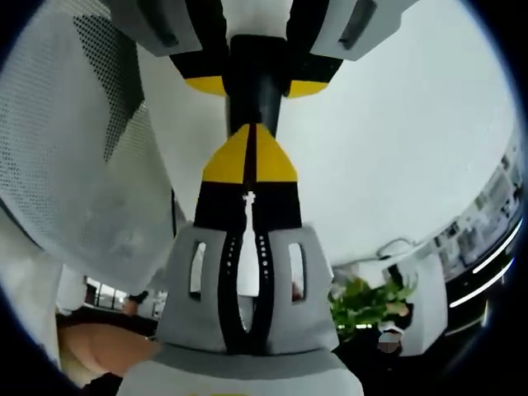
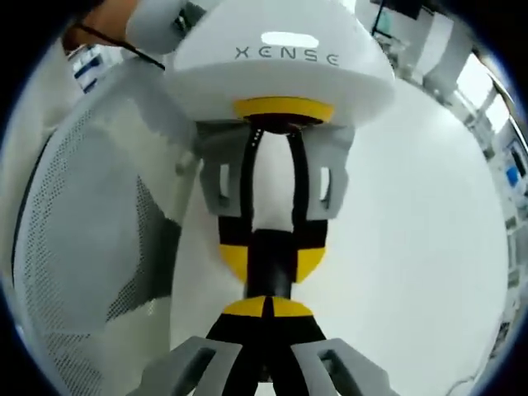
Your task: Press the specified remote control buttons in sequence, fully releasing each button before pressing the next.
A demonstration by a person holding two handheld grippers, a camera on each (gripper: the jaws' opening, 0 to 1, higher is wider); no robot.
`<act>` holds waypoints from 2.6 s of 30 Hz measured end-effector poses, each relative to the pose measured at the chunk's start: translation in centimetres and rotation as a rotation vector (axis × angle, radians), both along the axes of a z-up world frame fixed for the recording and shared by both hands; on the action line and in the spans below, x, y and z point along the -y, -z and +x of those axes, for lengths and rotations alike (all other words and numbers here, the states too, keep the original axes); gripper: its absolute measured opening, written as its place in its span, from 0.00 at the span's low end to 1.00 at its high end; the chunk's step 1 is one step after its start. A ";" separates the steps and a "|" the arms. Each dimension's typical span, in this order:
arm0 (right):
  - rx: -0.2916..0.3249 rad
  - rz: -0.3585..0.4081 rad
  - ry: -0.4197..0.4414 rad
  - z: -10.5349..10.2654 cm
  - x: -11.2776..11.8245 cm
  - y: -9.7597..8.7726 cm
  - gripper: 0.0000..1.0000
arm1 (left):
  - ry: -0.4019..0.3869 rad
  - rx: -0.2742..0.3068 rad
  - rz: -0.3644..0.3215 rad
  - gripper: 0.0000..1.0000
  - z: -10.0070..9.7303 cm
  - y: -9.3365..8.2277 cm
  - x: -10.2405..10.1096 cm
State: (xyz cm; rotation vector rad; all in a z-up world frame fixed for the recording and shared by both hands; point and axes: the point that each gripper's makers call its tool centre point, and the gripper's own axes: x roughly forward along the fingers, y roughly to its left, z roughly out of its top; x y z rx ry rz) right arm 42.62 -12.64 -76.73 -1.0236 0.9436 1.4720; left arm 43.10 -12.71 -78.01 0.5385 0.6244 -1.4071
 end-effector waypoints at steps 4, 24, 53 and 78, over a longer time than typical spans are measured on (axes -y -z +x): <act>-0.002 -0.013 -0.004 0.0 0.1 0.5 0.00 | -0.001 -0.001 -0.003 0.25 0.1 0.0 0.0; -0.007 -0.078 -0.035 0.2 -0.1 1.2 0.00 | -0.002 -0.002 -0.009 0.25 0.2 0.1 0.0; -0.034 -0.030 0.008 0.0 0.1 0.6 0.00 | -0.001 -0.001 0.003 0.25 0.1 0.1 0.0; -0.034 0.111 0.060 -0.2 0.9 -2.7 0.15 | -0.003 -0.001 0.013 0.25 0.0 0.1 0.0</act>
